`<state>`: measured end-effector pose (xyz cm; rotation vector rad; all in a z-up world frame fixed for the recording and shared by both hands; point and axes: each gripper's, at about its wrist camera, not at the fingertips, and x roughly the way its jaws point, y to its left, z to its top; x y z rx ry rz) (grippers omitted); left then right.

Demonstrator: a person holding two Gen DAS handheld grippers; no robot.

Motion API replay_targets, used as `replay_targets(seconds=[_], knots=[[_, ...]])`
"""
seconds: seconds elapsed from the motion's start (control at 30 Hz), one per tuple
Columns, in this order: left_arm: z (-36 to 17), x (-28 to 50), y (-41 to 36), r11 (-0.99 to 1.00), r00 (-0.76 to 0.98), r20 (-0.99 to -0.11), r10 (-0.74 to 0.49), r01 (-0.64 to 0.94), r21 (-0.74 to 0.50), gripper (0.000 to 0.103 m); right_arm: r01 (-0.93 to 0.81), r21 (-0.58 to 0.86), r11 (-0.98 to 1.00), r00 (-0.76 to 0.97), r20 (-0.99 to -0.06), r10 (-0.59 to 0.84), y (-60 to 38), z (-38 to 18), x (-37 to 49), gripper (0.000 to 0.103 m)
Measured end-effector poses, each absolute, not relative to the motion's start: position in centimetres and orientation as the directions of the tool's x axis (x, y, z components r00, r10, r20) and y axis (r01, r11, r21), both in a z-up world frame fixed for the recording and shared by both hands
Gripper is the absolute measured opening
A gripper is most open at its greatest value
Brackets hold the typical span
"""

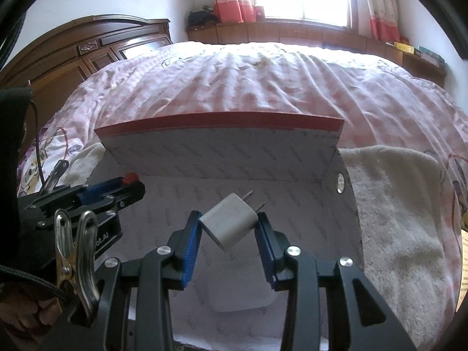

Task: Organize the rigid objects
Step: 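Open both grippers to drop the red car and charger into the box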

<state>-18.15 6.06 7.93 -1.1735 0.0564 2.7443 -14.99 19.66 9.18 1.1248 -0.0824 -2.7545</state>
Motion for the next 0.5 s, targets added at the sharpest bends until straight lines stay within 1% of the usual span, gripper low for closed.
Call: replay_targets(seconds=[0.33, 0.43, 0.5], knots=[[7.32, -18.32, 6.51, -0.988, -0.677, -0.728, 0.108, -0.156, -0.001, 0.023, 0.129, 0.118, -0.985, -0.698, -0.694, -0.175, 19.59, 8.68, -15.42, 0.039], [7.07, -18.40, 6.44, -0.988, -0.661, -0.742, 0.112, -0.154, -0.011, 0.026, 0.118, 0.110, -0.987, -0.704, -0.692, -0.161, 19.62, 8.82, -15.30, 0.048], [7.03, -18.29, 6.43, -0.988, -0.659, -0.744, 0.109, -0.152, -0.011, 0.026, 0.114, 0.107, -0.988, -0.706, -0.691, -0.156, 19.57, 8.92, -15.15, 0.049]])
